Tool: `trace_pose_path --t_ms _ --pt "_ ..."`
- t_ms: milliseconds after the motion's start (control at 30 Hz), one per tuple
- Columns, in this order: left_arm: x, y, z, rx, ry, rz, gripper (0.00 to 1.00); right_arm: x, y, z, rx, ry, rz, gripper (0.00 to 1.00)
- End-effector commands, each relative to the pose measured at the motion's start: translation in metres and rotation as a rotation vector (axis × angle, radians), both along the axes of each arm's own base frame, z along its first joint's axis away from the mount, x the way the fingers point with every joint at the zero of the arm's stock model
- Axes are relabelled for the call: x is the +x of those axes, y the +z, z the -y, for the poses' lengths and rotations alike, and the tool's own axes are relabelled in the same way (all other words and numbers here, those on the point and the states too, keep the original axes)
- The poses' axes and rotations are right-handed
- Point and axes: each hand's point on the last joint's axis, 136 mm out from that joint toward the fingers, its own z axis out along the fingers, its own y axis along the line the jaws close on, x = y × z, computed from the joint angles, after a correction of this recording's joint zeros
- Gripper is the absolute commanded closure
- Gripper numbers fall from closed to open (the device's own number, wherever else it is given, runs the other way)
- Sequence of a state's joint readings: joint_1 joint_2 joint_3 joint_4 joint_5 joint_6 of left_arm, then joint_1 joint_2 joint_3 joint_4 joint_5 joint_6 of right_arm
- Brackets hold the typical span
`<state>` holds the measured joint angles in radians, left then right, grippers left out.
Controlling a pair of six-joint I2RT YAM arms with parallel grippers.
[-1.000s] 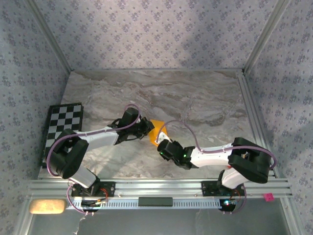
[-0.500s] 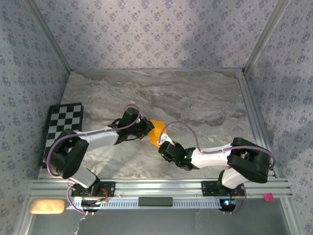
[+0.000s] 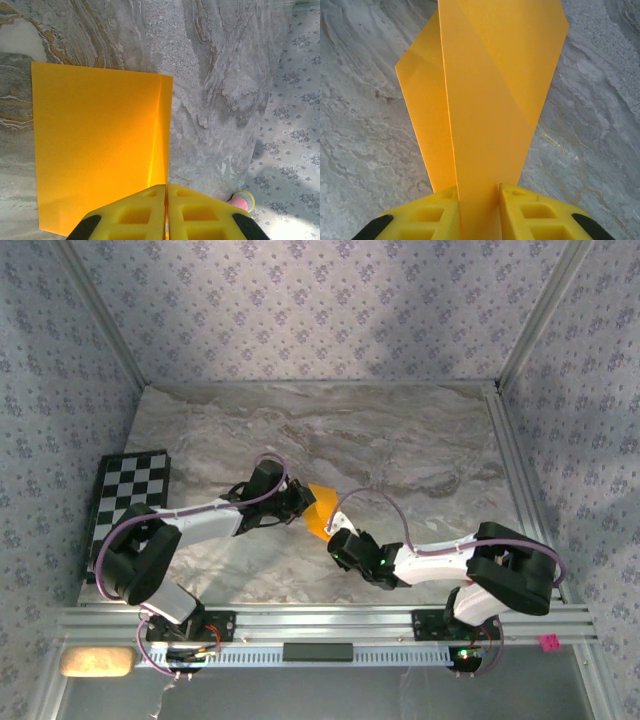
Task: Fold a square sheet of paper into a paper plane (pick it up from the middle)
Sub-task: Fourth fold the wing at the center of the table.
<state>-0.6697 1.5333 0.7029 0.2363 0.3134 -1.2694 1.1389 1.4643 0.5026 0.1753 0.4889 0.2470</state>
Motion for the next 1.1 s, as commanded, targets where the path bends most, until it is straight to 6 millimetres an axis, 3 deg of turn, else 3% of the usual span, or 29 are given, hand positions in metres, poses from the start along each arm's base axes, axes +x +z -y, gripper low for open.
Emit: trace_pose_path --t_ms 0,333,700,867,1067 --pt "0.0040 0.0058 0.0048 -0.013 0.009 0.008 0.89 0.0017 0.0062 -0.0011 0.054 -0.014 0.008 0.75" --pt "0.0046 0.0070 0.0046 -0.012 0.010 0.007 0.89 -0.0013 -0.0024 0.0044 0.037 -0.013 -0.022 0.79" --pt "0.0043 0.0060 0.0036 -0.003 0.010 0.004 0.89 0.0005 0.0037 0.0010 0.087 -0.022 -0.015 0.81" --pt "0.0049 0.0069 0.0033 -0.003 0.012 0.006 0.89 -0.0001 0.0032 0.0007 0.099 -0.016 -0.024 0.88" --pt "0.0053 0.0066 0.0011 0.015 0.015 0.007 0.80 -0.0009 -0.0006 0.0007 0.133 -0.019 -0.059 0.93"
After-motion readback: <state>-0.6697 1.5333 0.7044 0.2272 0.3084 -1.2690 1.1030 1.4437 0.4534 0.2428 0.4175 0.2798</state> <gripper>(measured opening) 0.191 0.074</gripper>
